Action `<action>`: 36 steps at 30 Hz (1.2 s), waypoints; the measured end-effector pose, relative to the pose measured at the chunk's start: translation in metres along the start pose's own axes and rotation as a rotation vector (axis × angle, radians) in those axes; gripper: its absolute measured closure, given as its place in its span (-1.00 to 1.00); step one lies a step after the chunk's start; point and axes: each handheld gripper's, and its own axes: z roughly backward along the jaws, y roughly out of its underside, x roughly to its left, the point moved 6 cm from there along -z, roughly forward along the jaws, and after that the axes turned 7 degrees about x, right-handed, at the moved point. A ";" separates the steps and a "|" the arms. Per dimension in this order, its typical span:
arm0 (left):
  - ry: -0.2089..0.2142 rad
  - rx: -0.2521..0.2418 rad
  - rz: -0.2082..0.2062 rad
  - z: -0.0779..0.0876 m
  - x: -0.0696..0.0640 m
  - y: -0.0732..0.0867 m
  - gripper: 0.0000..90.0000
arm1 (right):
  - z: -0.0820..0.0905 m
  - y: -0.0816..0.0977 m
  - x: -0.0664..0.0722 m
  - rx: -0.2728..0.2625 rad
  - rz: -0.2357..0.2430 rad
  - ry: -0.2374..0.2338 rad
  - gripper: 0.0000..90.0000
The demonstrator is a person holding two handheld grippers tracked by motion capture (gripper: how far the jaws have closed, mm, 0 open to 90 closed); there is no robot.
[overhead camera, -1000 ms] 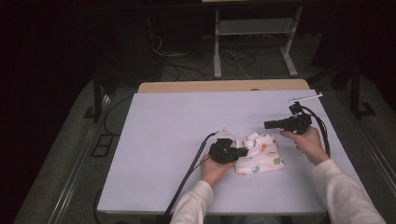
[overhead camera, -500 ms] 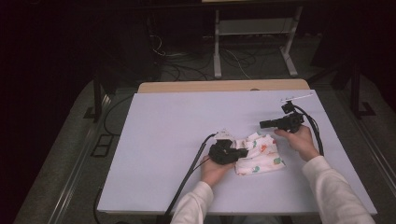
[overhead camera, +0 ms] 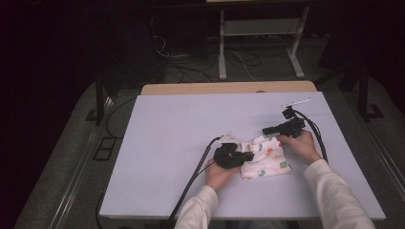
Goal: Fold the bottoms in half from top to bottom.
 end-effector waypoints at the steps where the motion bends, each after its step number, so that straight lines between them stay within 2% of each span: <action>1: -0.001 -0.001 0.000 0.000 0.000 0.000 0.89 | 0.000 0.000 0.000 0.003 -0.001 -0.001 0.98; 4: 0.006 0.003 0.002 0.000 -0.002 0.001 0.71 | -0.002 0.002 0.000 0.025 -0.008 -0.009 0.98; 9: 0.011 -0.016 0.016 0.001 -0.003 0.000 0.29 | -0.005 0.005 0.000 0.040 -0.016 -0.026 0.98; 12: -0.015 -0.052 0.024 0.006 -0.003 -0.002 0.20 | -0.007 0.006 0.001 0.050 -0.018 -0.036 0.98; 15: -0.024 -0.087 0.041 0.011 -0.001 -0.006 0.03 | -0.009 0.006 0.002 0.059 -0.017 -0.042 0.98; 18: -0.032 -0.134 0.054 0.018 0.001 -0.010 -0.05 | -0.009 0.006 0.003 0.047 -0.024 -0.075 0.98; 22: -0.051 -0.158 0.068 0.024 0.006 -0.013 -0.10 | -0.006 0.007 0.007 0.052 -0.015 -0.102 0.98; 25: -0.053 -0.182 0.094 0.028 0.011 -0.013 -0.13 | -0.001 0.008 0.011 0.052 -0.003 -0.133 0.98; 30: -0.062 -0.179 0.115 0.031 0.017 -0.010 -0.17 | 0.006 0.013 0.019 0.055 0.016 -0.173 0.98; 36: -0.068 -0.186 0.129 0.032 0.020 -0.010 -0.18 | 0.010 0.023 0.026 0.050 0.020 -0.190 0.98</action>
